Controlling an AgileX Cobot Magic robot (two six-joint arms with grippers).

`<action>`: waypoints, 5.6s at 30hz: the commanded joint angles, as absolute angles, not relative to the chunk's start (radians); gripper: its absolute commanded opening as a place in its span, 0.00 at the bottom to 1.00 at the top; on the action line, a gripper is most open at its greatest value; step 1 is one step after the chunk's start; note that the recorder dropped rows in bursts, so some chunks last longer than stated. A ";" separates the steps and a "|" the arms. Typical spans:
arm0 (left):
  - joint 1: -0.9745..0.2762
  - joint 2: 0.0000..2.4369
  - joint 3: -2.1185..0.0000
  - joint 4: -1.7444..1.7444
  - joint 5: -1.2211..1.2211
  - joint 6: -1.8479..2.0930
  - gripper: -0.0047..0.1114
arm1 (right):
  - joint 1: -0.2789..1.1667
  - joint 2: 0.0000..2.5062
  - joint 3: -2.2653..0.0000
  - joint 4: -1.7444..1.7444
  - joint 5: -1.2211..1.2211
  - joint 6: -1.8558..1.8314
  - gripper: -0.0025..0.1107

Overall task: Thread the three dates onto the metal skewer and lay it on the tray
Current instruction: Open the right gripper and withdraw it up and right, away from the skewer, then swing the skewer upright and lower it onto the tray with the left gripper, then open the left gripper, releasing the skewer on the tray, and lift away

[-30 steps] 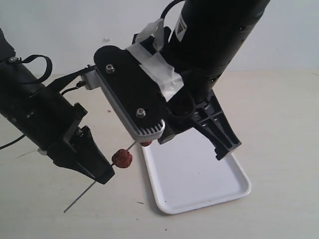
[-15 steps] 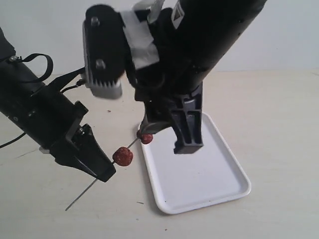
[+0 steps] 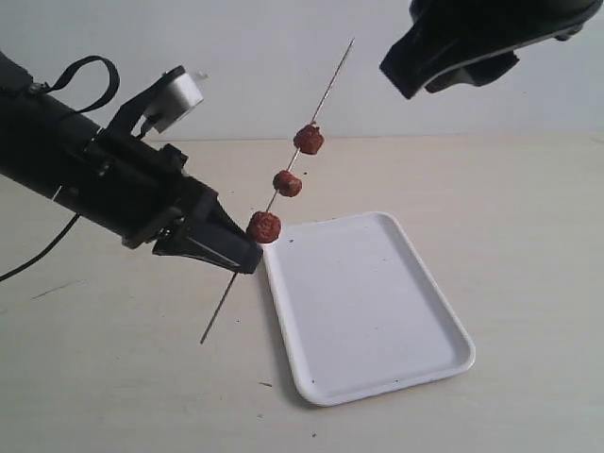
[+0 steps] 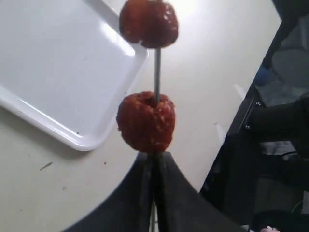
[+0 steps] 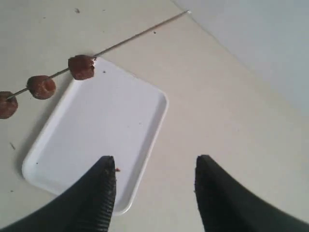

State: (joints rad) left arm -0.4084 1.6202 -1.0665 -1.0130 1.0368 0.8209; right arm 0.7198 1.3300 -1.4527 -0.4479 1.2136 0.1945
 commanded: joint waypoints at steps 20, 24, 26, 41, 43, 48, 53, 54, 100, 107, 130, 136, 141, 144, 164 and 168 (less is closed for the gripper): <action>-0.408 1.617 -1.073 -1.132 0.981 0.696 0.04 | 0.710 1.315 -1.462 -0.622 1.221 0.264 0.02; -0.408 1.617 -1.073 -1.132 0.983 0.698 0.04 | 0.607 1.302 -1.448 -0.579 1.221 0.271 0.02; -0.408 1.617 -1.073 -1.132 0.983 0.698 0.04 | 0.525 1.300 -1.415 -0.543 1.221 0.264 0.02; -0.408 1.617 -1.073 -1.108 0.990 0.702 0.04 | 0.259 1.410 -1.081 -0.297 1.007 0.233 0.02; -0.408 1.617 -1.073 -1.118 0.997 0.702 0.04 | 0.259 1.439 -1.045 -0.295 0.949 0.261 0.02; -0.408 1.617 -1.073 -1.132 0.981 0.700 0.04 | 0.197 1.534 -0.975 -0.262 0.804 0.301 0.02; -0.408 1.617 -1.073 -1.161 0.896 0.604 0.04 | 0.166 1.643 -0.959 -0.256 0.739 0.318 0.02; -0.408 1.617 -1.073 -1.161 0.885 0.592 0.04 | 0.166 1.666 -0.959 -0.256 0.713 0.318 0.02; -0.740 2.051 -1.232 -1.121 0.587 0.057 0.04 | 0.164 1.745 -0.959 -0.287 0.715 0.363 0.02; -0.746 2.055 -1.232 -1.113 0.529 0.025 0.04 | 0.164 1.745 -0.959 -0.287 0.708 0.363 0.02; -0.746 2.083 -1.232 -1.102 0.521 0.014 0.41 | 0.164 1.745 -0.959 -0.294 0.694 0.363 0.02; -0.746 2.083 -1.232 -1.102 0.543 0.014 0.43 | 0.164 1.745 -0.959 -0.294 0.697 0.363 0.02; -0.746 2.083 -1.232 -1.102 0.545 0.014 0.44 | 0.164 1.745 -0.959 -0.292 0.705 0.363 0.02; -0.746 2.083 -1.232 -1.102 0.554 0.014 0.44 | 0.164 1.745 -0.959 -0.292 0.707 0.361 0.02; -0.708 2.082 -1.235 -1.154 0.632 0.047 0.58 | 0.164 1.745 -0.959 -0.288 0.741 0.343 0.02; -0.706 2.078 -1.235 -1.154 0.636 0.084 0.68 | 0.164 1.745 -0.959 -0.285 0.737 0.343 0.02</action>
State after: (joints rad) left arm -0.7097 2.0794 -1.2334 -1.1459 0.6267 0.0525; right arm 0.1668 1.7564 -0.9621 -0.2830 0.7357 0.3510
